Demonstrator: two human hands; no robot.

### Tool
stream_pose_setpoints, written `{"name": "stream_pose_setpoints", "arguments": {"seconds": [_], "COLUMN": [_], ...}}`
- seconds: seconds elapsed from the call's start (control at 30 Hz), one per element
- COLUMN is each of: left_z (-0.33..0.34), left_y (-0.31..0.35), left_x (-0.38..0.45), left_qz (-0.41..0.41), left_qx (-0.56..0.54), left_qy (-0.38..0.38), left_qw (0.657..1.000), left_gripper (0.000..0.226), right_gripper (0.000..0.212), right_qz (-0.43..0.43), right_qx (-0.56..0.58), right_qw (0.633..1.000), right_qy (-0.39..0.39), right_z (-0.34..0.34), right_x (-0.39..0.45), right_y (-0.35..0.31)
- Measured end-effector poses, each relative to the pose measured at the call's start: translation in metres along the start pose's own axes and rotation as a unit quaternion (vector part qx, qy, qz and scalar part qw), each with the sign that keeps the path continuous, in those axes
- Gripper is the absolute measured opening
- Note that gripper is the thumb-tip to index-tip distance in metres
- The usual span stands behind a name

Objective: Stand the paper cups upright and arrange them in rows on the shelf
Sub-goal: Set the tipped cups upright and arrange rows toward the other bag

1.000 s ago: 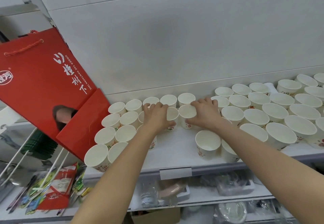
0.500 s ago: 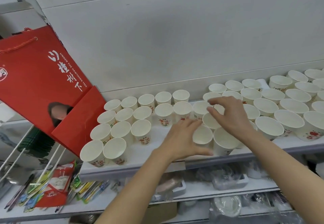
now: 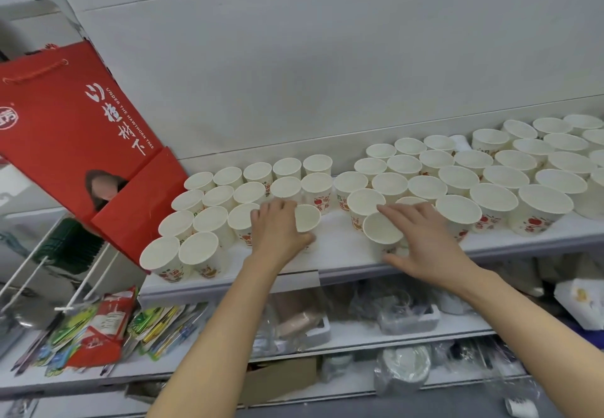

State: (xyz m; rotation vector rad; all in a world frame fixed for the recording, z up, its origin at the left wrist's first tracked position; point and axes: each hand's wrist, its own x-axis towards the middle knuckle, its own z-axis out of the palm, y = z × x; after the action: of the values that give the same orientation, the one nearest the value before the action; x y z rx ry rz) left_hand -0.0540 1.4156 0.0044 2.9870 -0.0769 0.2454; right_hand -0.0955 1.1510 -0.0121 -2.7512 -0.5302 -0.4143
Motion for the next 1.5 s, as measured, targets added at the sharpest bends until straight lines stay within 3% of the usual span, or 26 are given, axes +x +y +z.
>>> {"name": "stream_pose_setpoints", "arguments": {"seconds": [0.13, 0.23, 0.4, 0.57, 0.8, 0.97, 1.1, 1.33, 1.5], "left_z": [-0.004, -0.005, -0.005, -0.005, -0.012, -0.007, -0.001, 0.005, 0.011], "left_y": [-0.001, 0.003, -0.003, -0.007, -0.029, -0.032, -0.034, -0.024, -0.025], "left_x": [-0.001, 0.001, 0.001, 0.011, 0.015, 0.018, 0.019, 0.024, 0.021], "left_qz": [0.021, 0.044, 0.038, 0.051, 0.117, 0.110, 0.105, 0.090, 0.072], "left_qx": [0.019, 0.034, 0.065, 0.086, 0.071, 0.082, 0.075, 0.044, 0.030], "left_qy": [-0.015, -0.017, 0.005, 0.008, -0.032, -0.010, 0.014, 0.029, 0.054], "left_qw": [0.999, 0.998, 0.997, 0.995, 0.990, 0.990, 0.992, 0.995, 0.996], "left_gripper": [0.079, 0.067, 0.062, 0.067, 0.084, 0.069, 0.065, 0.063, 0.062], "right_gripper": [0.087, 0.082, 0.079, 0.070, 0.060, 0.063, 0.066, 0.043, 0.039], "right_qz": [-0.006, 0.000, -0.020, -0.047, 0.000, 0.032, 0.024, 0.025, 0.001], "right_qx": [-0.046, -0.063, 0.007, 0.020, 0.033, -0.049, -0.072, -0.120, -0.151], "right_qw": [0.999, 0.998, 0.999, 0.996, 0.992, 0.995, 0.993, 0.991, 0.987], "right_qy": [-0.015, -0.007, 0.033, 0.076, 0.125, 0.081, 0.095, 0.062, 0.055], "right_z": [0.002, 0.004, 0.014, 0.026, 0.041, 0.061, 0.062, 0.064, 0.073], "right_x": [0.007, 0.011, 0.008, 0.032, 0.064, 0.073, 0.073, 0.085, 0.079], "right_y": [-0.004, -0.013, -0.020, -0.051, -0.077, -0.080, -0.071, -0.071, -0.069]}}
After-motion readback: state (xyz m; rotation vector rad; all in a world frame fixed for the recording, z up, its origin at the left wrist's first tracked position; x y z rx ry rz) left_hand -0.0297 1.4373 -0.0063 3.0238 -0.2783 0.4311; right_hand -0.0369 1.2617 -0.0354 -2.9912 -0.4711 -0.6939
